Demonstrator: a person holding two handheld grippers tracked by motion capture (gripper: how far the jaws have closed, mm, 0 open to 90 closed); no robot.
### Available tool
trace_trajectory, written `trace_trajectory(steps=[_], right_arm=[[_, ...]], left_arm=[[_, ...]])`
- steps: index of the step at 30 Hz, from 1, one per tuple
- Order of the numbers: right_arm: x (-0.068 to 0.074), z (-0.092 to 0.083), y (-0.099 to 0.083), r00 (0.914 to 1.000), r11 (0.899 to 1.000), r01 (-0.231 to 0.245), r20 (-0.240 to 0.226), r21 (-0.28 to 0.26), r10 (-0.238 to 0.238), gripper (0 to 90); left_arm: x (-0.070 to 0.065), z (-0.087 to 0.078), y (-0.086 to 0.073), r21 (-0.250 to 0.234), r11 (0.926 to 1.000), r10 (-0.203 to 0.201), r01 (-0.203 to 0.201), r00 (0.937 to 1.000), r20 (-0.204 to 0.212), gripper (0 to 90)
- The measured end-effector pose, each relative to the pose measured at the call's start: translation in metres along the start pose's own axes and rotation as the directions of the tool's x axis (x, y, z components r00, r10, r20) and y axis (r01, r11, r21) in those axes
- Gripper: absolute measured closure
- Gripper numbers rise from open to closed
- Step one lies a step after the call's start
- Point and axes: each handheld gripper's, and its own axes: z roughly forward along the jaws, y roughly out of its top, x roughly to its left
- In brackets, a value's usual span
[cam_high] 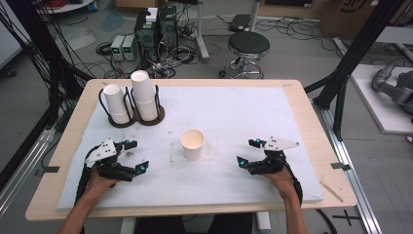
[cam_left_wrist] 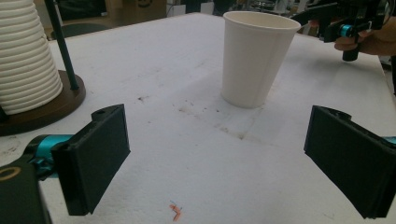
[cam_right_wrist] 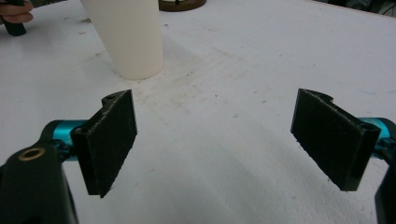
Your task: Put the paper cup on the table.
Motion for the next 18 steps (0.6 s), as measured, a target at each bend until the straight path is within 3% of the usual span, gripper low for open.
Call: trace_trajectory(steps=[18], right_arm=[[-0.0006,-0.0003,-0.0048,1.0,1.0,-0.005,-0.008,-0.004,0.005,15.0]], left_arm=[[0.001,-0.0009,-0.0007,-0.009,1.0,-0.004,0.004,1.0,0.008,6.7]])
